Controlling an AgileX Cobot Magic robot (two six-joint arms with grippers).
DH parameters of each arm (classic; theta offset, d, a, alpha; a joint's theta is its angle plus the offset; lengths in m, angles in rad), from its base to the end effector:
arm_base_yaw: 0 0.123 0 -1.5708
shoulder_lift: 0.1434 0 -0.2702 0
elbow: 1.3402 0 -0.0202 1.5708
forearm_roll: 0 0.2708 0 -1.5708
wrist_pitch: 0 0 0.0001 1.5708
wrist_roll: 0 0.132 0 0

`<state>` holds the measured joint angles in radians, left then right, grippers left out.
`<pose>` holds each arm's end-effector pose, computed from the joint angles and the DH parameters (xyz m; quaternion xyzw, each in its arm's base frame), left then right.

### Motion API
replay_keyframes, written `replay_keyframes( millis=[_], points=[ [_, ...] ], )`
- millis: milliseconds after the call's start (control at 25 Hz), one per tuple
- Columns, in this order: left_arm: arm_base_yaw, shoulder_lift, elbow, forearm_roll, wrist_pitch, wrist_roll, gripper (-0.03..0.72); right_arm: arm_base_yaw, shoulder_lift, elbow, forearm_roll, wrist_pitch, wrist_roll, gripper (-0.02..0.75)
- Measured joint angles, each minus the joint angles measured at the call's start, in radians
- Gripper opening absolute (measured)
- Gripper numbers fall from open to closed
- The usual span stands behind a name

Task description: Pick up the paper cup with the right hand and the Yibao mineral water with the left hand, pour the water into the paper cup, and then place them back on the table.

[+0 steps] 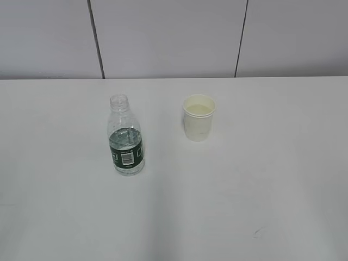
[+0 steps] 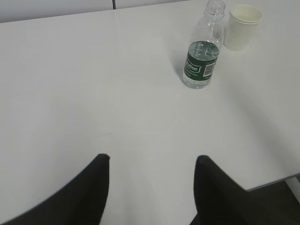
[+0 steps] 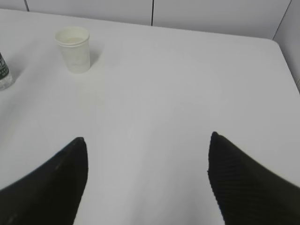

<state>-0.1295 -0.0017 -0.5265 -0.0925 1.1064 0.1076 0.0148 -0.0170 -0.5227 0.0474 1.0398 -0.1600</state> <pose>0.0561 -0.0183 0.2721 0.1048 0.8504 -0.0517 0.5130 0.0601 0.0063 0.2793 -0.0742 0.8335 -0.0161 0.5473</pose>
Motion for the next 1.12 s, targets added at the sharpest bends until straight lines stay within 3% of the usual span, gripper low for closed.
replay_keyframes(
  millis=[200, 600, 1120],
  points=[
    [0.0, 0.0, 0.0, 0.0, 0.0, 0.0, 0.373, 0.0, 0.0, 0.0, -0.004, 0.123, 0.0, 0.593],
    [0.0, 0.0, 0.0, 0.0, 0.0, 0.0, 0.373, 0.0, 0.0, 0.024, -0.09, 0.115, 0.118, 0.592],
    [0.0, 0.0, 0.0, 0.0, 0.001, 0.0, 0.373, 0.0, 0.0, 0.024, -0.009, 0.111, 0.009, 0.592]
  ],
)
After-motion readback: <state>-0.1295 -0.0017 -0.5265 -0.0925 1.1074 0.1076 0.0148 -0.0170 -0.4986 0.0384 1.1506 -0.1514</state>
